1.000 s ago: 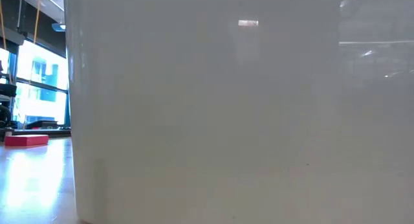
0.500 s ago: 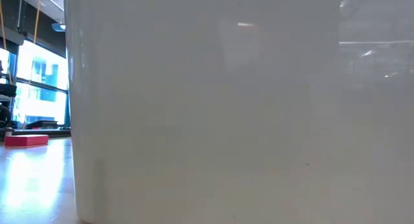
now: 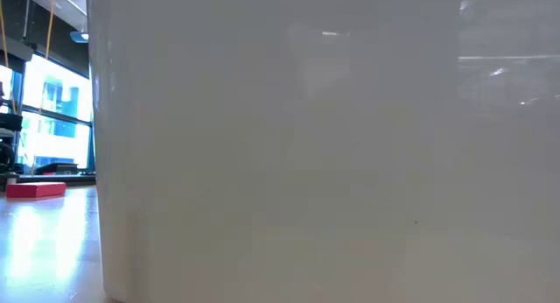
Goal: Sort & place blocks by color
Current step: Put the green block into the white bin
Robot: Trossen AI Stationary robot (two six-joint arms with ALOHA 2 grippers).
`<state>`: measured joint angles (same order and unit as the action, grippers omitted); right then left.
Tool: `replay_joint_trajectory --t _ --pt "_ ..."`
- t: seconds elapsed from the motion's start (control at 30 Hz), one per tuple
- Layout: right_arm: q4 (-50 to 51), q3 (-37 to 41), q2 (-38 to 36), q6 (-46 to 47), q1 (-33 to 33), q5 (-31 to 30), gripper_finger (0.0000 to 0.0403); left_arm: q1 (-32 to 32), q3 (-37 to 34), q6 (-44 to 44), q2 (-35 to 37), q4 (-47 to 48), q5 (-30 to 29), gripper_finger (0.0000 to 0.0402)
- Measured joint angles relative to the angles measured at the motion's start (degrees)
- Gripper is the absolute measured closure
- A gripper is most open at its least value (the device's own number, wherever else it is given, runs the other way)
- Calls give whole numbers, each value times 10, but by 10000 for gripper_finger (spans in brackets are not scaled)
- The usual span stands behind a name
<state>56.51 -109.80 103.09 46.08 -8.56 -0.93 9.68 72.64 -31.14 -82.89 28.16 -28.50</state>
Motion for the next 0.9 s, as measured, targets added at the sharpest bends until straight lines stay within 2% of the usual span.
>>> replay_joint_trajectory --t 0.37,0.63,0.9 --pt "125 1 1 18 32 -19 370 1 0 85 1 26 4 209" --pt "172 1 1 -11 94 -41 370 -3 0 143 1 77 4 212" --pt "205 1 1 -52 166 -95 366 -30 0 232 1 143 4 213"
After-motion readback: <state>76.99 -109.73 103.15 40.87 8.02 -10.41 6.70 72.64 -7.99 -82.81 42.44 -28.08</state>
